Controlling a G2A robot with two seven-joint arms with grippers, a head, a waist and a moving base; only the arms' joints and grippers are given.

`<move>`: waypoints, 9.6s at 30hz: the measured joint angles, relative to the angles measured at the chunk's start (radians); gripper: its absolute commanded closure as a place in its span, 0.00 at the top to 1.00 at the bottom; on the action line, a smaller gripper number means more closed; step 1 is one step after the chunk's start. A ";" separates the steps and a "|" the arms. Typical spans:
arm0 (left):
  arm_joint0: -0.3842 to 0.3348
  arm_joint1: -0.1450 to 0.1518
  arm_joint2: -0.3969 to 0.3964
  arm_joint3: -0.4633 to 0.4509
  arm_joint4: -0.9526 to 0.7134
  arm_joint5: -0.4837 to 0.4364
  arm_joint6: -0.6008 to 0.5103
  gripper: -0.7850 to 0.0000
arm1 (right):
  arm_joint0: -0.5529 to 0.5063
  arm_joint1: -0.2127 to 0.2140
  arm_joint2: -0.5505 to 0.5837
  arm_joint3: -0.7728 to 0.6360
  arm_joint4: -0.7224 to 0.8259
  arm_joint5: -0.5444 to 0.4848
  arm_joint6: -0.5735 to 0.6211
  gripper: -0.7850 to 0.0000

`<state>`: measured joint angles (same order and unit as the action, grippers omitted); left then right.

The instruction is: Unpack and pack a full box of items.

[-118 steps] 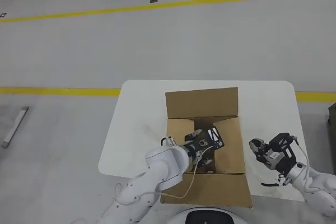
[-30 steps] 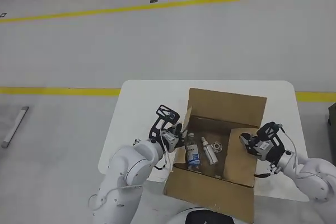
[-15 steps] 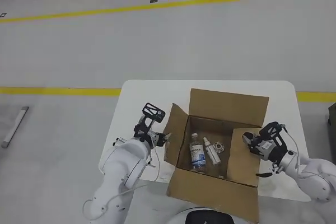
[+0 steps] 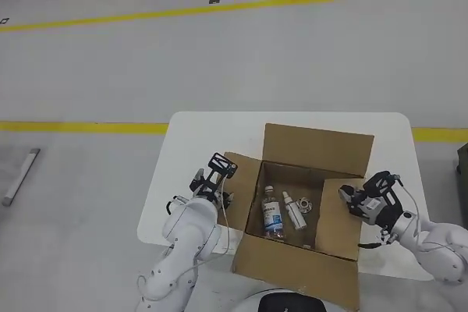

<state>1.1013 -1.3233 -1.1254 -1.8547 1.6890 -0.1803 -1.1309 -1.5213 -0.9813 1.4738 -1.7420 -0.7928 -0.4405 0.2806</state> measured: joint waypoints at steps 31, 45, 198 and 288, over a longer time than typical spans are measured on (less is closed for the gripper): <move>0.008 -0.016 0.105 -0.348 -0.076 -0.153 0.040 1.00 | -0.063 -0.025 0.011 0.077 0.026 0.098 -0.055 0.00; -0.075 -0.044 0.197 -0.170 -0.419 -0.260 0.222 1.00 | -0.018 -0.036 -0.026 0.132 -0.008 0.094 -0.076 0.00; -0.545 -0.256 0.557 0.775 -1.451 -0.327 0.226 1.00 | -0.091 -0.055 0.248 0.118 0.884 0.001 0.304 0.00; -0.525 -0.282 0.584 0.852 -0.731 0.705 -0.152 1.00 | -0.169 -0.097 0.280 0.084 0.776 -0.080 0.063 0.00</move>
<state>0.5761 -1.6056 -0.5409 -1.0025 0.9581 0.5251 -1.2825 -1.6904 -1.0780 1.7540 -1.6578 -0.0165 -0.5206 0.3441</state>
